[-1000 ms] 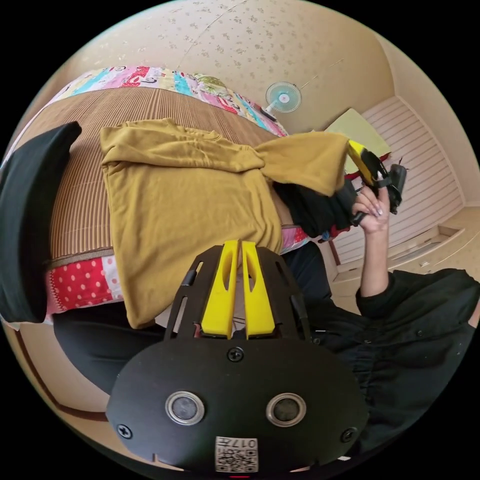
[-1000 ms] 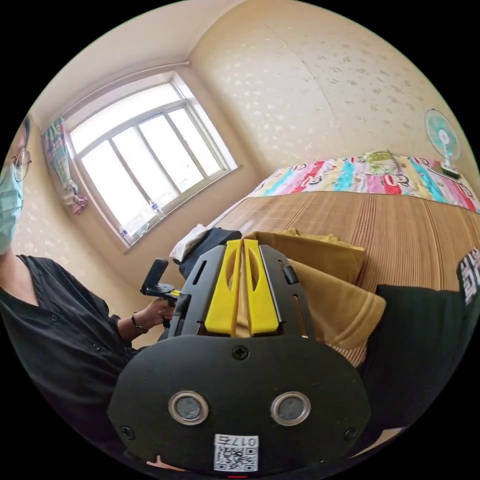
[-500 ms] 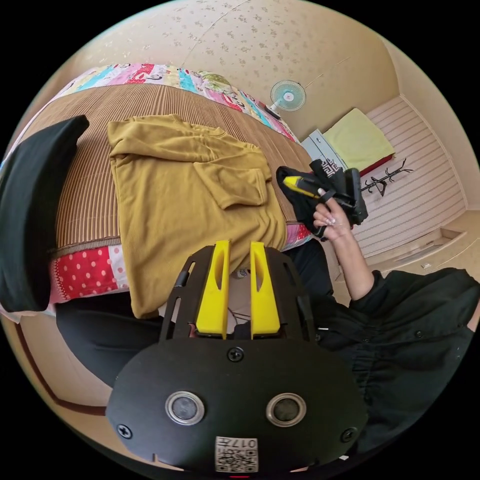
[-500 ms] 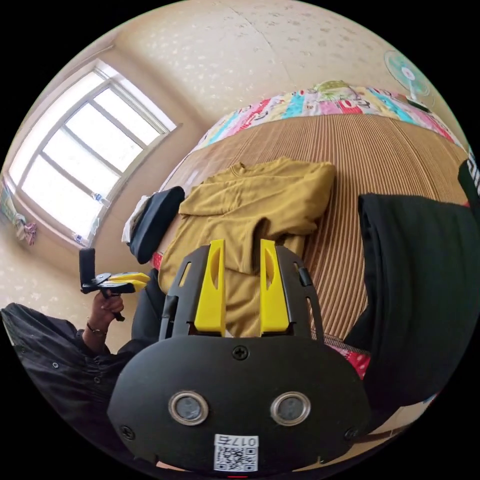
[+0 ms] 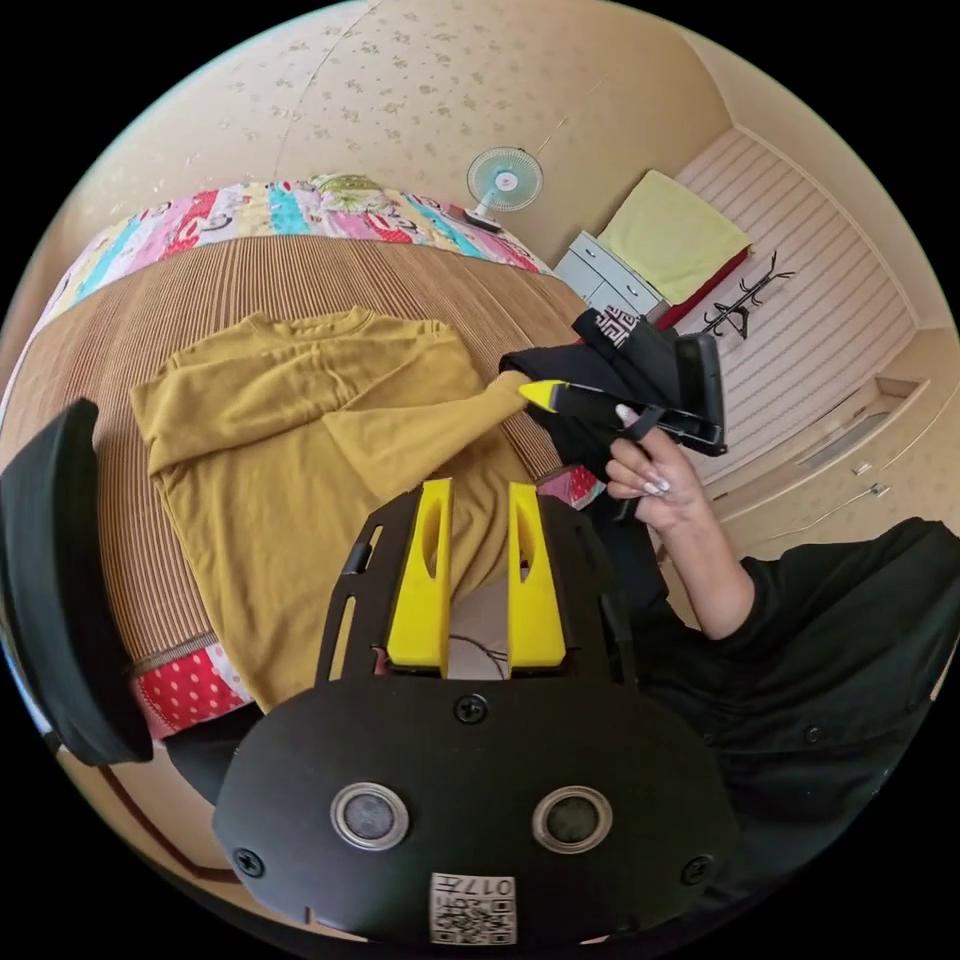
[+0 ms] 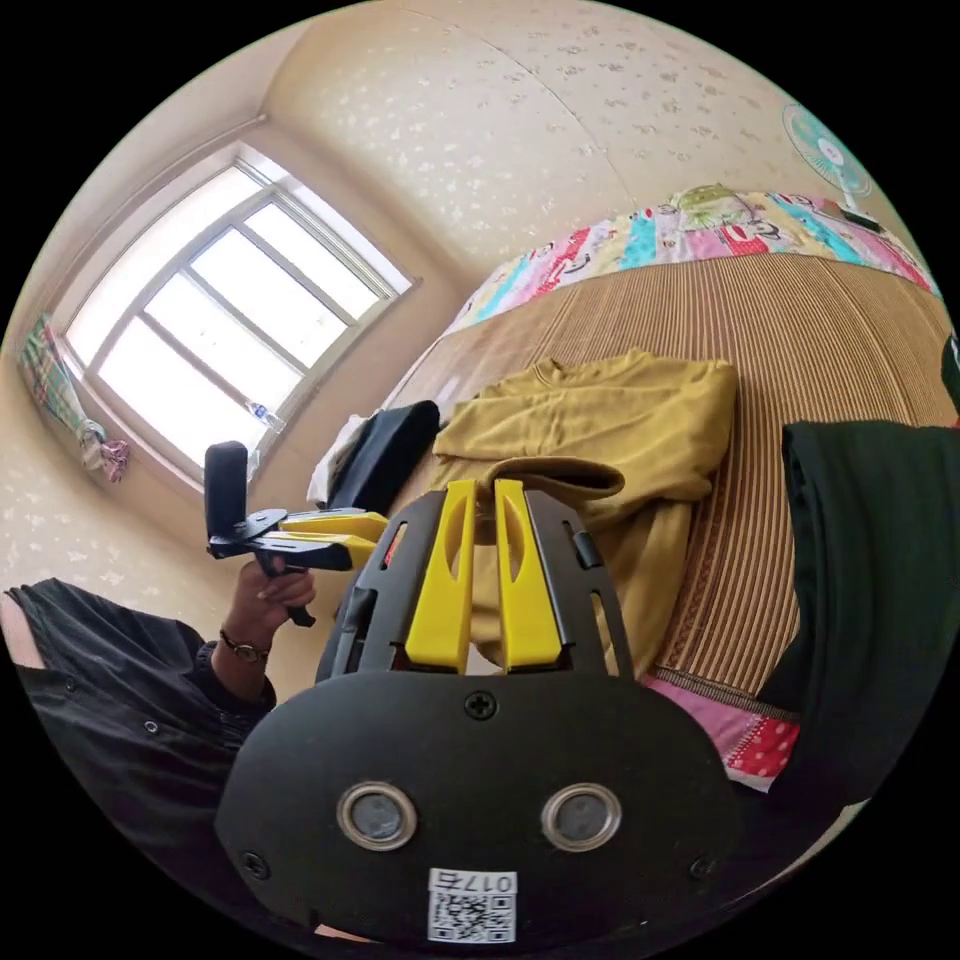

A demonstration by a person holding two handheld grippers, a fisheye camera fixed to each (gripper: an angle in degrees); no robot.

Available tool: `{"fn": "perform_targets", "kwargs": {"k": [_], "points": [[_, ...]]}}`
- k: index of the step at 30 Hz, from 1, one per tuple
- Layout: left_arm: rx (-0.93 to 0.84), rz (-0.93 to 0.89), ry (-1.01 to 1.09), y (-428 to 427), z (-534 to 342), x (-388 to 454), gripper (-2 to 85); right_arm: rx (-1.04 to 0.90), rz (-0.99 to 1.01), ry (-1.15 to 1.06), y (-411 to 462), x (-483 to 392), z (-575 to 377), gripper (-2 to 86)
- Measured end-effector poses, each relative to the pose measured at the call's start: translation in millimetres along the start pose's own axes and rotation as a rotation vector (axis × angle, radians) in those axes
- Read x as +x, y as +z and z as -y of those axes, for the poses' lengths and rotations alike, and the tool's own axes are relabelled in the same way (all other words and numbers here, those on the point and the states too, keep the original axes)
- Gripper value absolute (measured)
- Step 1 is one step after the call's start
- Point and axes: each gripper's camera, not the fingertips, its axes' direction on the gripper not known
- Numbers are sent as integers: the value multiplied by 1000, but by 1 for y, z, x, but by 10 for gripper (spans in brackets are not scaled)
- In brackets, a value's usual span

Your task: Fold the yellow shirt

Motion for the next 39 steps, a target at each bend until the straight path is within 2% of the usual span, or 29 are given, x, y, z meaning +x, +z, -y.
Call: {"fn": "perform_targets", "kwargs": {"k": [5,9,12,14,16,18,20,25,28,36,39], "points": [[65,113,71,11,26,55,112,19,-79,-195,-26,-69,24,31],[109,188,76,22,40,78,124,24,-27,-311,-24,-106,34,30],[329,233,7,-15,20,84,67,120,-15,-321,-35,-113,29,31],[436,138,-60,-53,13,60,39,253,-3,-292,-69,-95,14,32],[462,19,-80,-75,20,36,37,309,-43,-260,-86,-71,-1,39],[480,-79,-111,-93,32,14,37,233,-115,-197,-81,-38,-6,56],[515,-154,-126,-113,50,-4,36,50,-184,-91,-55,11,-10,96],[584,-194,-97,-149,98,1,35,-50,-280,-63,2,58,-33,121],[609,-237,-88,-166,133,11,34,35,-360,-87,23,54,-37,123],[587,-296,-32,-166,283,58,35,39,-620,-49,76,69,-11,126],[591,-443,2,-150,360,74,36,199,-750,29,62,76,-13,93]]}}
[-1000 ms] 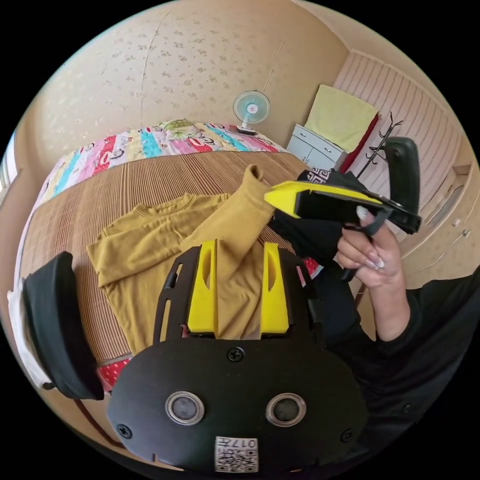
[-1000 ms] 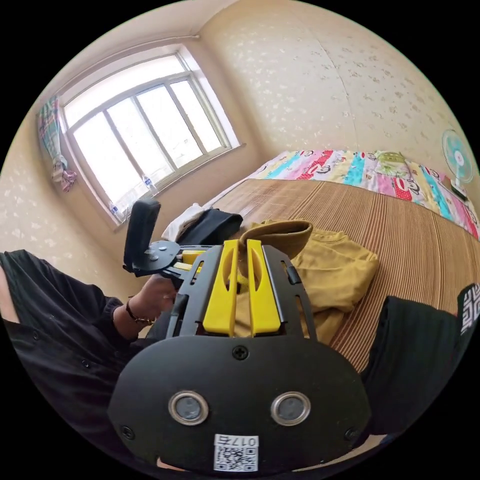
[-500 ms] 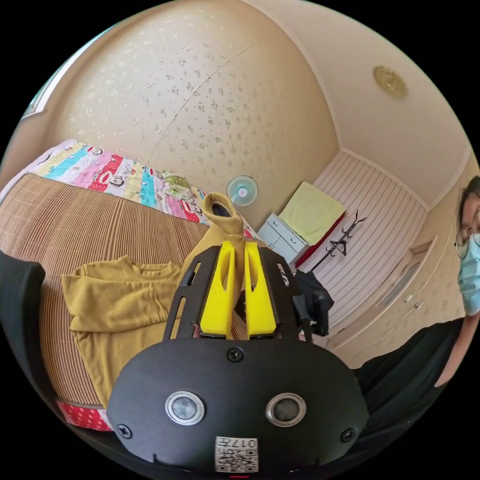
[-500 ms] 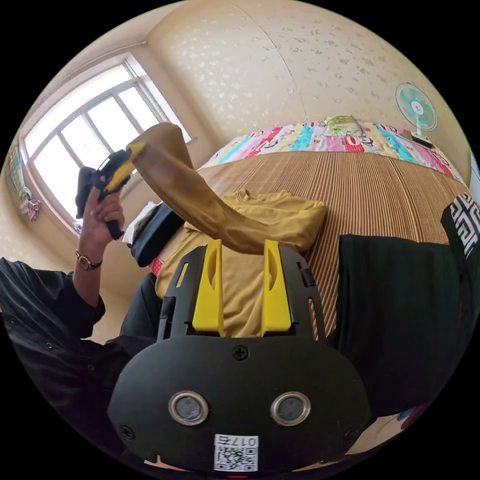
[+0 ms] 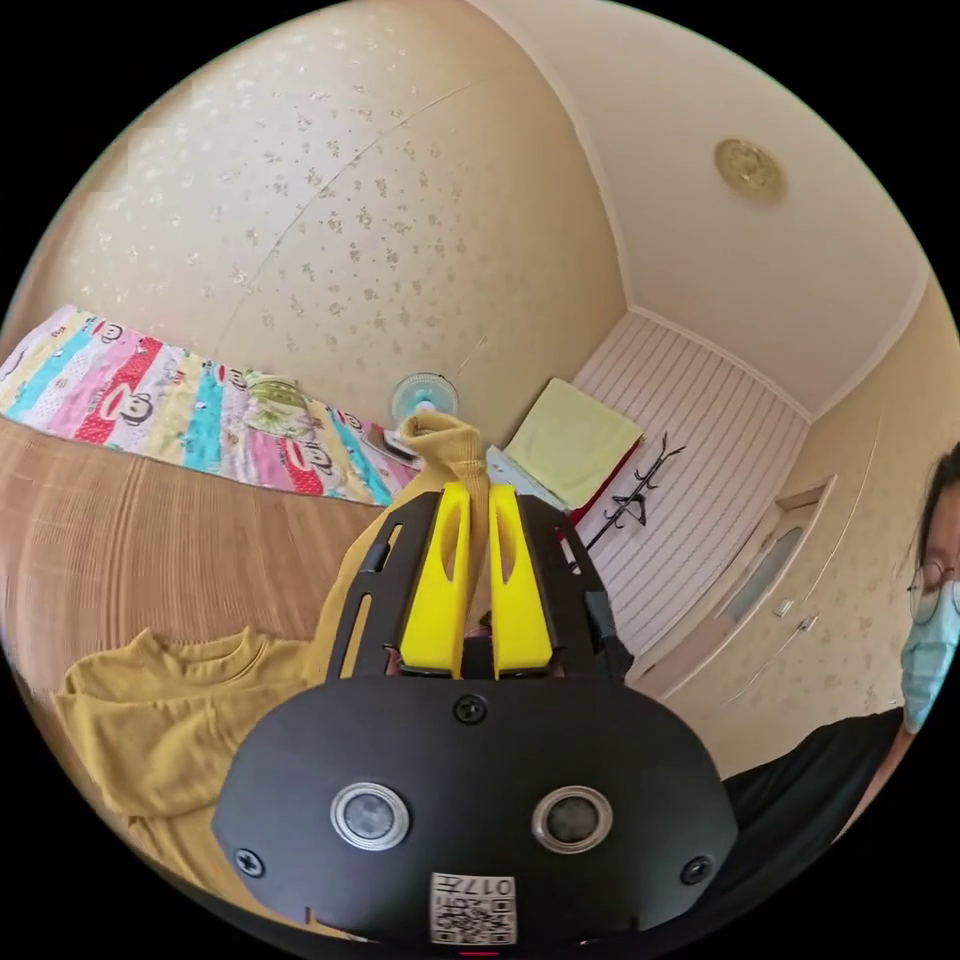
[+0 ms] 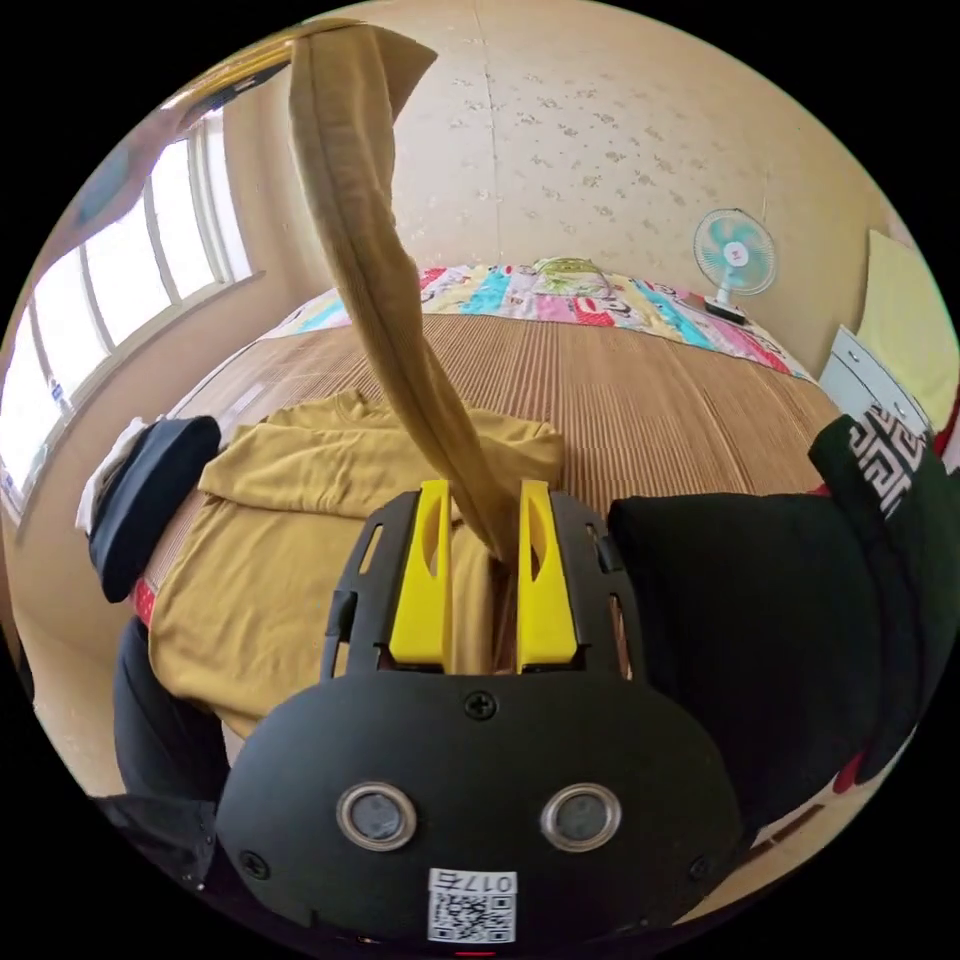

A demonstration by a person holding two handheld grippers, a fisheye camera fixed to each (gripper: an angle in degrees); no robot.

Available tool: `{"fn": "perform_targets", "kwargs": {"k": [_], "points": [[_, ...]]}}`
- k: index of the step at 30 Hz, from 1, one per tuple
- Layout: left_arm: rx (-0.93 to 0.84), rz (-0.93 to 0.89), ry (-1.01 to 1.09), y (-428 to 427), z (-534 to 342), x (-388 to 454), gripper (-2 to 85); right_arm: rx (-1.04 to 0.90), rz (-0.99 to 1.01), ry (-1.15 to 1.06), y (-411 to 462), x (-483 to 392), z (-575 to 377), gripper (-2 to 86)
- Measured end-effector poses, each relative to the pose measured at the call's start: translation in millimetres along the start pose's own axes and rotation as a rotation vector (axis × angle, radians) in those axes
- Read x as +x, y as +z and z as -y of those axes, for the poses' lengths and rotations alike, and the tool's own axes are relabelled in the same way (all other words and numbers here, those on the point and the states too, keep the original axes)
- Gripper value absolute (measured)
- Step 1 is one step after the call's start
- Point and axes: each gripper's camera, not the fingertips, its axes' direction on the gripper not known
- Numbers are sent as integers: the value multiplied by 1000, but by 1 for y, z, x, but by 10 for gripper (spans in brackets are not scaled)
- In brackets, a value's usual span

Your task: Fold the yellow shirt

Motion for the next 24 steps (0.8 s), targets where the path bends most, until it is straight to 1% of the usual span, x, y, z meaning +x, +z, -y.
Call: {"fn": "perform_targets", "kwargs": {"k": [2,3,4,5,6,9,11,12,14,15,16,17,18,19,20,22,24], "points": [[-83,-180,69,46,43,13,34,85,-84,79,-9,15,-6,62],[-94,-216,108,49,51,19,34,100,-102,93,-10,19,-8,56],[-93,-284,194,44,59,30,34,132,-135,120,-12,25,-15,48],[-78,-308,243,27,59,29,33,161,-145,144,-11,29,-24,43],[-68,-299,245,17,56,22,33,166,-136,153,-9,31,-28,42],[3,-185,137,-57,26,-63,29,63,-37,140,19,30,-38,39],[93,-4,-60,-145,-26,-171,30,-86,45,48,52,21,-44,42],[117,41,-115,-167,-42,-196,30,-113,56,29,58,18,-45,44],[201,206,-341,-258,-115,-293,30,-127,75,-32,65,10,-45,54],[210,230,-402,-275,-133,-313,30,-121,76,-44,65,8,-45,56],[217,257,-513,-302,-167,-347,32,-116,88,-69,67,3,-45,62],[200,293,-588,-317,-194,-366,33,-144,104,-101,74,-3,-44,64],[182,310,-609,-320,-203,-371,33,-170,102,-113,79,-7,-44,65],[143,326,-611,-319,-213,-371,35,-238,67,-127,92,-13,-45,65],[125,320,-588,-314,-213,-363,36,-302,26,-139,104,-19,-46,65],[111,307,-553,-303,-197,-346,41,-345,-3,-177,112,-26,-48,64],[87,306,-534,-289,-173,-334,64,-323,-18,-188,109,-28,-51,63]]}}
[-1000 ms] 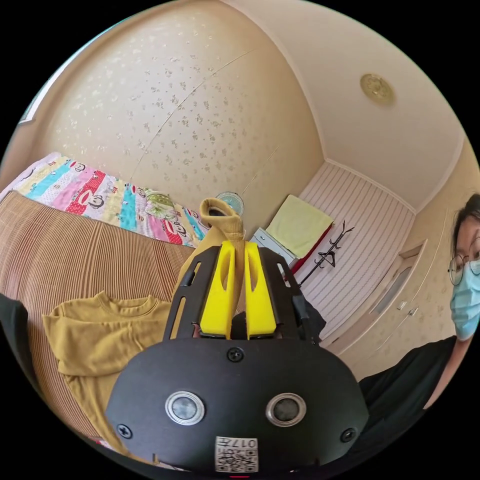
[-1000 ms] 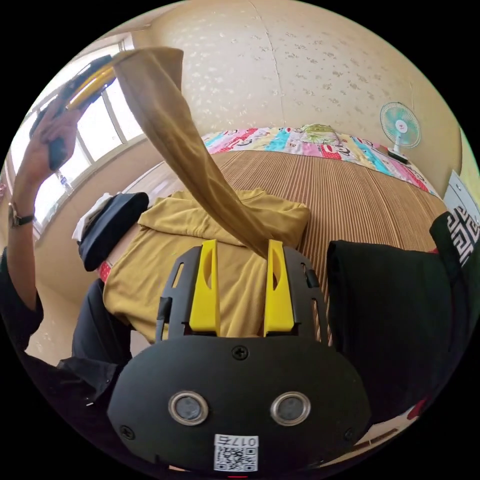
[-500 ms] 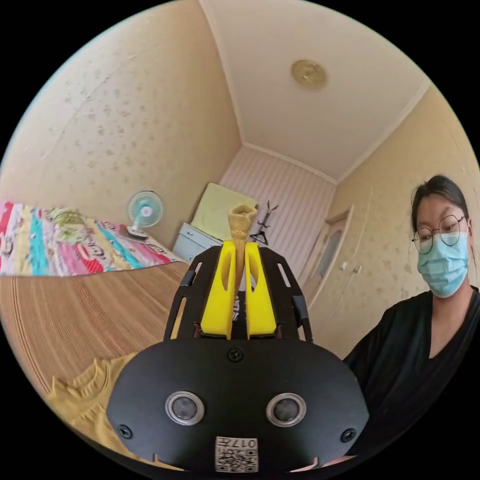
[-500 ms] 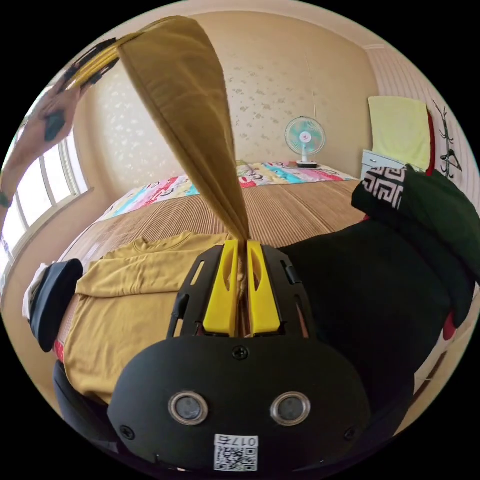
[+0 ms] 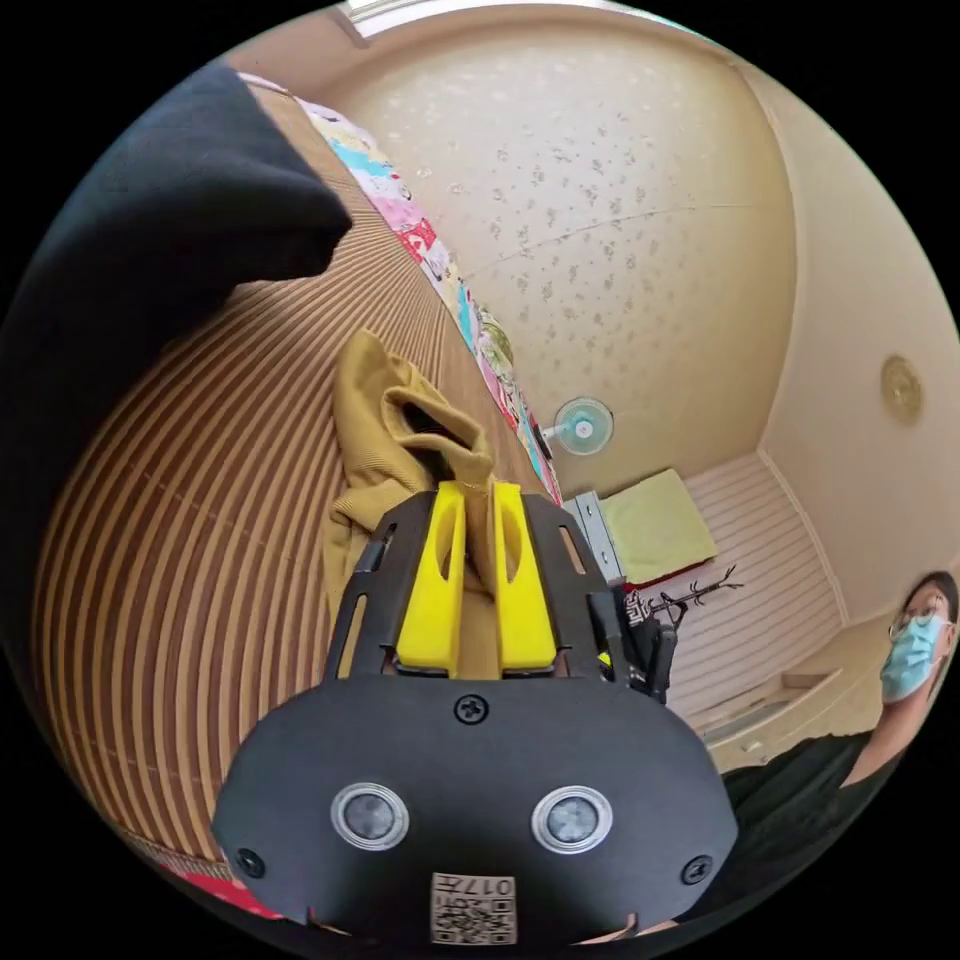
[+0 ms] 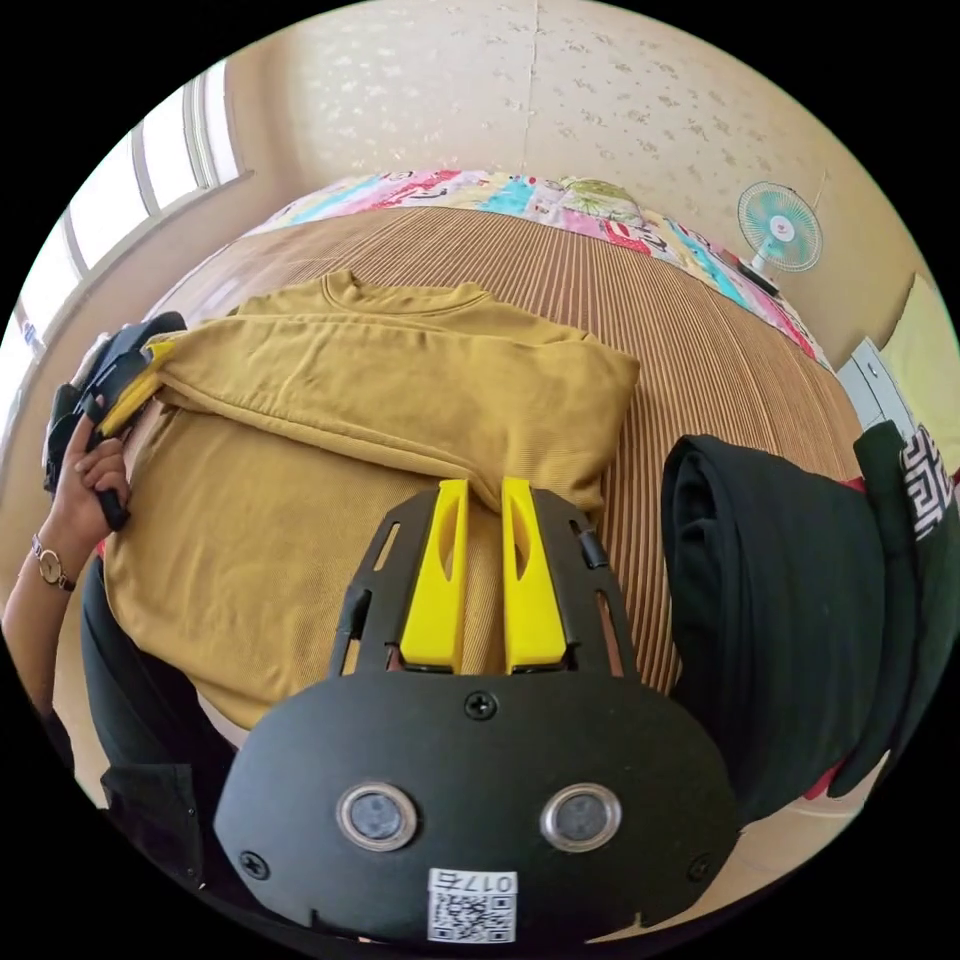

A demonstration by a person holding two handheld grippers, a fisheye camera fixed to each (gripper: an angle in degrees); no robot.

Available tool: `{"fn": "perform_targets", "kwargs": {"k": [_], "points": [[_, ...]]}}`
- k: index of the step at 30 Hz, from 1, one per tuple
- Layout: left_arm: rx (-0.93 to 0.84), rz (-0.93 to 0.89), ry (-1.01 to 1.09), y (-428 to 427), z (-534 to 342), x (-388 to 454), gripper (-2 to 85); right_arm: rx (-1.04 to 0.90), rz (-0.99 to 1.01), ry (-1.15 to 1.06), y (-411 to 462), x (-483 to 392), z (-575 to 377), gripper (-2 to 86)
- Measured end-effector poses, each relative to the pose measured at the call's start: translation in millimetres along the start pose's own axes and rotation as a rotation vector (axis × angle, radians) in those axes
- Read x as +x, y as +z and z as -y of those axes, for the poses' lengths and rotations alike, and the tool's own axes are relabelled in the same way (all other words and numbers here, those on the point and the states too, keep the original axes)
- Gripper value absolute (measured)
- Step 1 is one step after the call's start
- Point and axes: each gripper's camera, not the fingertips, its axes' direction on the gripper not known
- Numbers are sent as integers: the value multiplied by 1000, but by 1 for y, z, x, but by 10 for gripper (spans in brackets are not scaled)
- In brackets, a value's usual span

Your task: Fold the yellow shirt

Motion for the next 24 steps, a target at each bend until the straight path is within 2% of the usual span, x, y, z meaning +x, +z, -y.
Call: {"fn": "perform_targets", "kwargs": {"k": [2,4,7,11,14,18,20,24], "points": [[-14,47,5,10,20,27,117,3,15,17,-1,4,-7,61],[24,102,28,9,30,46,134,-24,51,66,2,16,-14,59],[76,165,57,13,40,64,134,-24,180,189,4,47,-34,45],[-50,269,-69,63,63,57,110,-14,298,293,10,79,-54,32],[-24,345,53,73,60,102,50,-46,305,297,16,87,-56,28],[-27,538,173,86,41,130,48,-27,300,294,10,91,-62,26],[-80,609,155,92,25,114,67,-32,282,281,4,90,-67,28],[-43,598,124,52,-19,128,132,-37,285,263,-13,92,-81,34]]}}
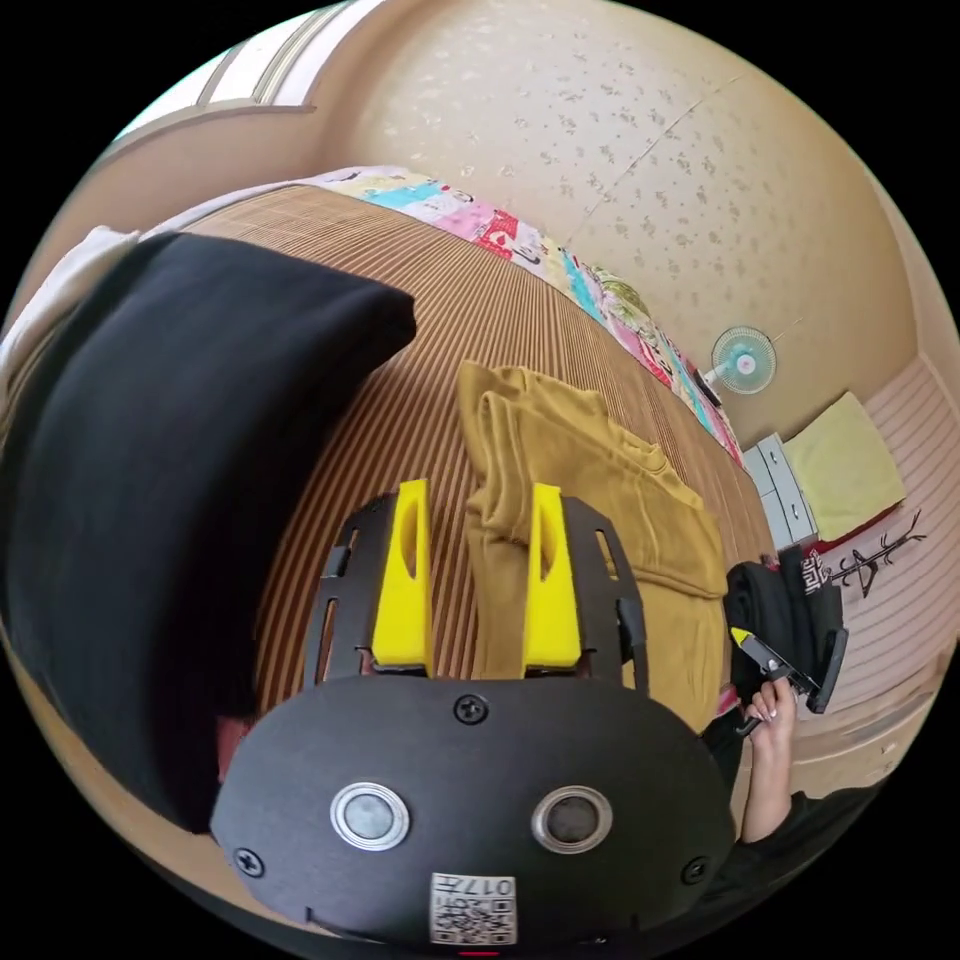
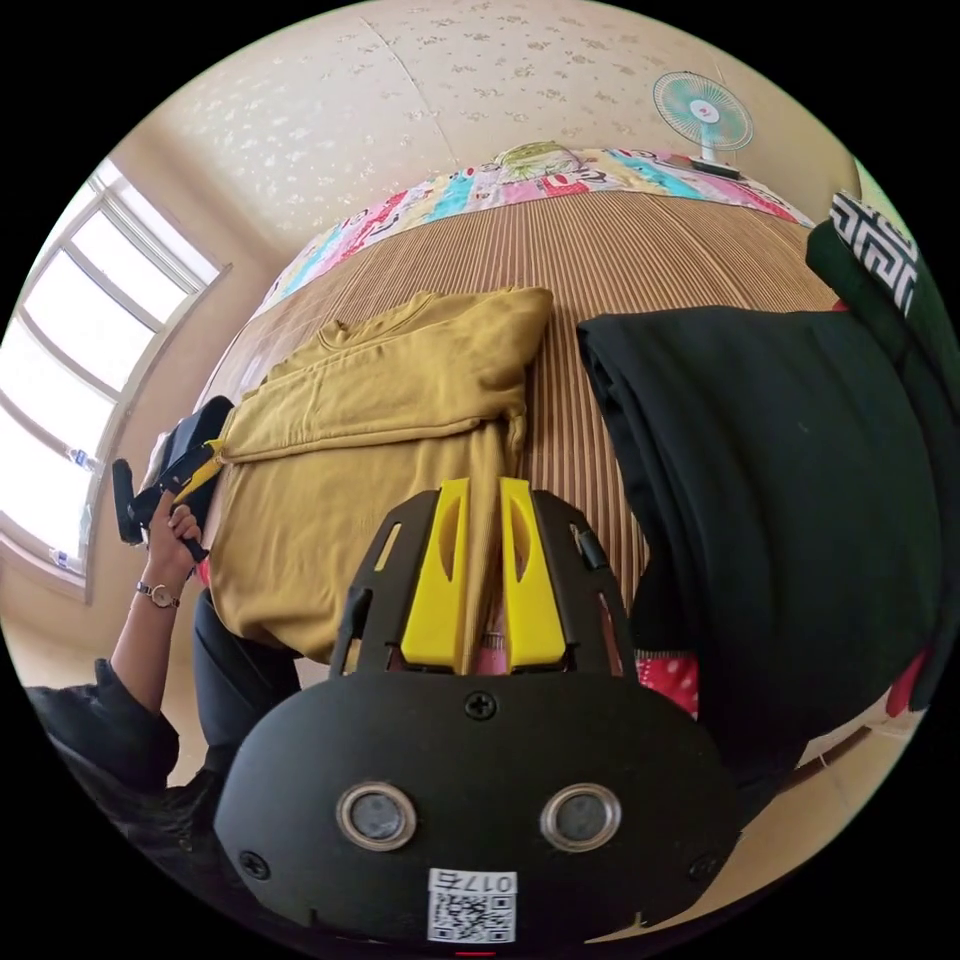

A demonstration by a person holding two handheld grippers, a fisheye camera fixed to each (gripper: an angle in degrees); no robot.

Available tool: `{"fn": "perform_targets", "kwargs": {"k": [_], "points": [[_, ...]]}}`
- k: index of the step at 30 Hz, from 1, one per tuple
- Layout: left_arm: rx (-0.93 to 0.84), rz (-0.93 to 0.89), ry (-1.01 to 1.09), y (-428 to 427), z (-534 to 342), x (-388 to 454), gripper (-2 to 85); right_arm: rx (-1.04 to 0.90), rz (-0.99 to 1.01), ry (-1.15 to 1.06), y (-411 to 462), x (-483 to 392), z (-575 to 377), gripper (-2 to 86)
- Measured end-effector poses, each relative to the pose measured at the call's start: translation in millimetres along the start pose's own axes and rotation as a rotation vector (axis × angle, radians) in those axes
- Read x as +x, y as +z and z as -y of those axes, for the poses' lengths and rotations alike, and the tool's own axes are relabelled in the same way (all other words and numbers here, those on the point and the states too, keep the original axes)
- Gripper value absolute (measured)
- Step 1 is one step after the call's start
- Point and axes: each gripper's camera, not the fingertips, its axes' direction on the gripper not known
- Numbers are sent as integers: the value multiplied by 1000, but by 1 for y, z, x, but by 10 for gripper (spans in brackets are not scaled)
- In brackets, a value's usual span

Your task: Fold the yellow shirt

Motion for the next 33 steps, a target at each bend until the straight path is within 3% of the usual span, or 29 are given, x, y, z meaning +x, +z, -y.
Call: {"fn": "perform_targets", "kwargs": {"k": [3,5,8,12,15,21,29,33], "points": [[66,-58,17,-54,-58,19,125,-20,-30,-41,-9,-2,-17,30],[20,-51,81,-67,-94,49,95,-65,-75,-87,-6,-13,-26,27],[-147,38,234,-34,-117,95,74,-56,-85,-172,5,-39,-32,24],[-276,165,280,31,-124,126,63,-96,-65,-226,41,-65,-26,19],[-291,199,245,57,-103,150,45,-195,-177,-229,87,-81,-16,10],[-297,310,334,119,-45,203,35,-174,-308,-273,120,-108,19,4],[-339,176,248,173,98,188,21,-61,-410,-283,176,-116,96,4],[-343,103,257,150,131,181,23,-60,-408,-266,187,-116,125,3]]}}
